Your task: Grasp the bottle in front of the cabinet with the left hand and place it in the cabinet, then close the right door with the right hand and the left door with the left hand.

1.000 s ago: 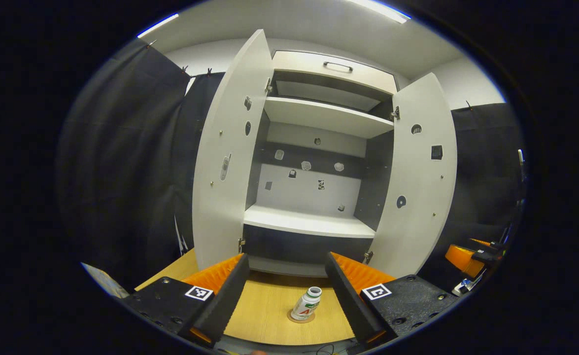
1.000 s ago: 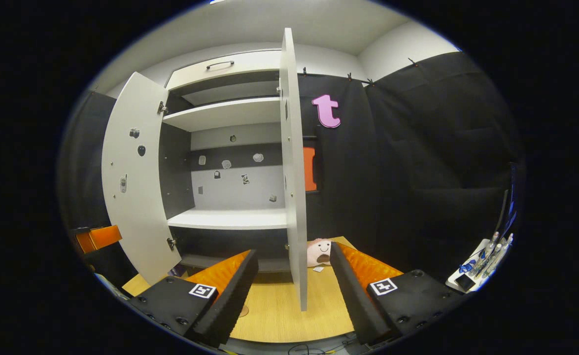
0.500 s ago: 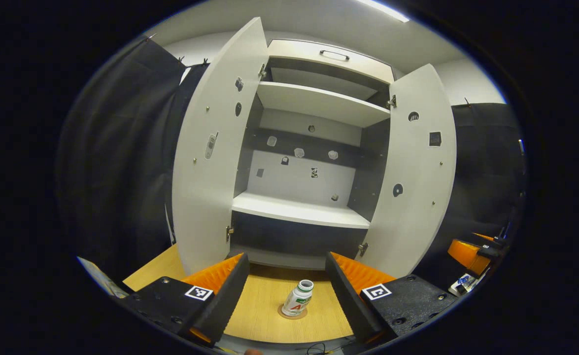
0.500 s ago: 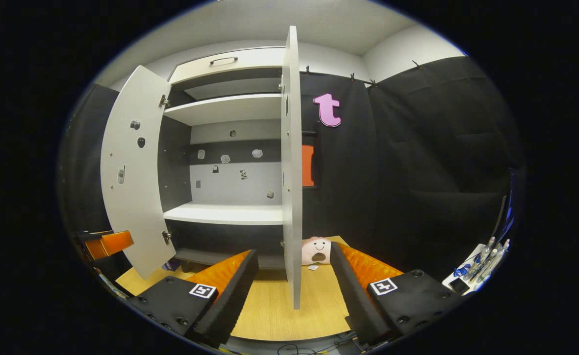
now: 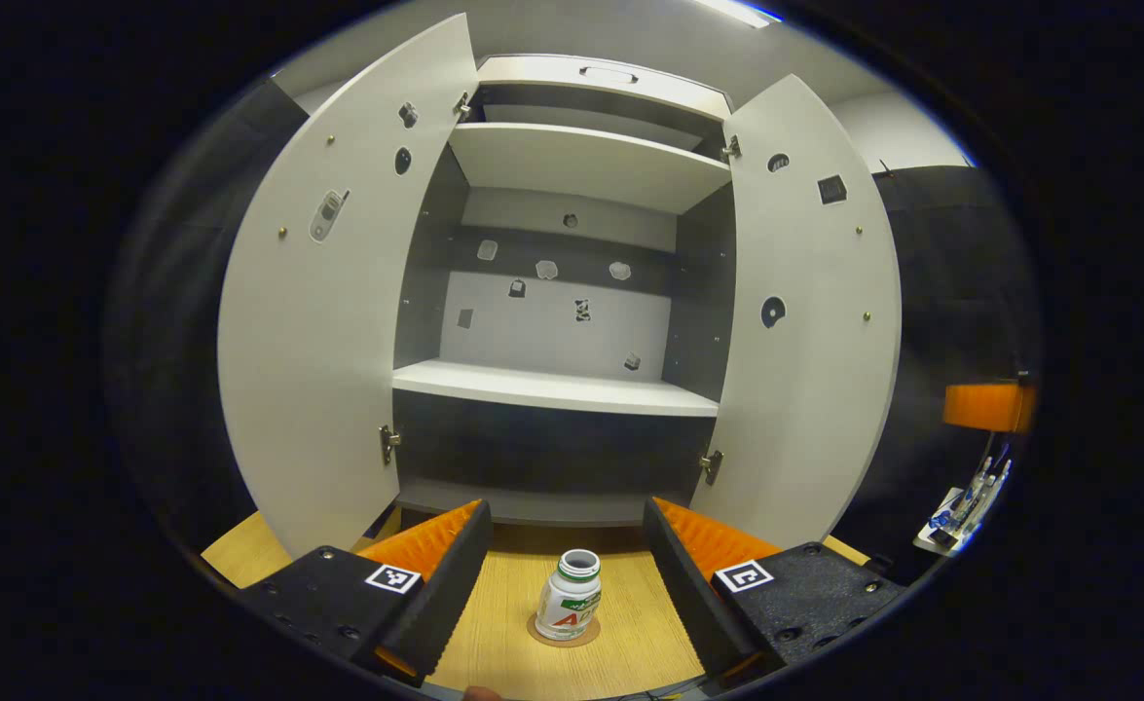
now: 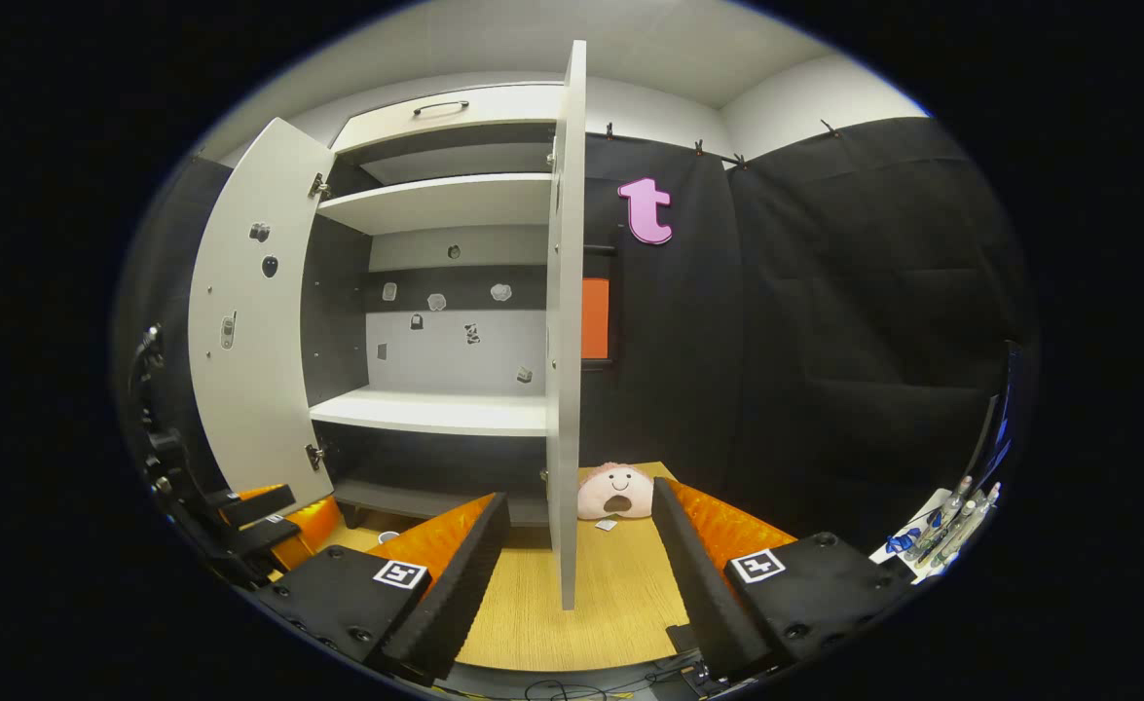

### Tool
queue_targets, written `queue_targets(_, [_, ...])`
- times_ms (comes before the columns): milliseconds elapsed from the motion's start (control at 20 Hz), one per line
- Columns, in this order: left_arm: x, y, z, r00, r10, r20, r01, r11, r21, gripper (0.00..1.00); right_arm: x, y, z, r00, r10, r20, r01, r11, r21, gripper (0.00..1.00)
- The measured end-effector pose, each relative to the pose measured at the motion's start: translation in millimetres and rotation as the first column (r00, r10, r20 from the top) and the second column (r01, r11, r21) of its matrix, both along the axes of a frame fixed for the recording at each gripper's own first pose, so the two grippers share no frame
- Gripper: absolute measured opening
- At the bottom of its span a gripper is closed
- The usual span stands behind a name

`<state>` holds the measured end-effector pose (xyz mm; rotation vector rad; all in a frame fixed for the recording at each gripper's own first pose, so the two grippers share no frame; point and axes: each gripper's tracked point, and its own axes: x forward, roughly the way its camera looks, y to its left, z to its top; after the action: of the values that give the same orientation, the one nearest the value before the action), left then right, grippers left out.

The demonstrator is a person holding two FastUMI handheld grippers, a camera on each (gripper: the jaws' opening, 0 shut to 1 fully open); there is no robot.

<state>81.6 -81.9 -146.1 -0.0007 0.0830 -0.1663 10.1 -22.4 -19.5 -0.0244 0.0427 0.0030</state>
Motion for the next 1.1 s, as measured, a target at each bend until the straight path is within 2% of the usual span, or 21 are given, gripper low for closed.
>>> queue_targets(300, [37.4,-17.3,-62.7,0.998,-0.013,-0.063,0.016,0.999,0.039,0.95,8.7,-13.4,-2.3,1.0,-0.019,-0.013,0.019,1.0,-0.004,0.97])
queue_targets(550, [61.6,-15.2,-117.3,0.994,0.018,-0.11,-0.007,0.995,0.102,0.95,18.1,-33.6,-1.6,0.998,-0.06,-0.022,0.06,0.998,-0.018,0.97])
queue_targets(800, [71.4,-22.1,-166.9,0.983,0.023,-0.183,-0.001,0.993,0.116,0.95,22.5,-46.3,-4.1,0.996,-0.078,-0.034,0.077,0.997,-0.03,0.97])
queue_targets(1100, [76.0,-19.4,-208.7,0.968,0.064,-0.242,-0.034,0.991,0.129,0.95,27.9,-57.4,-6.4,0.996,-0.086,-0.038,0.085,0.996,-0.036,0.97])
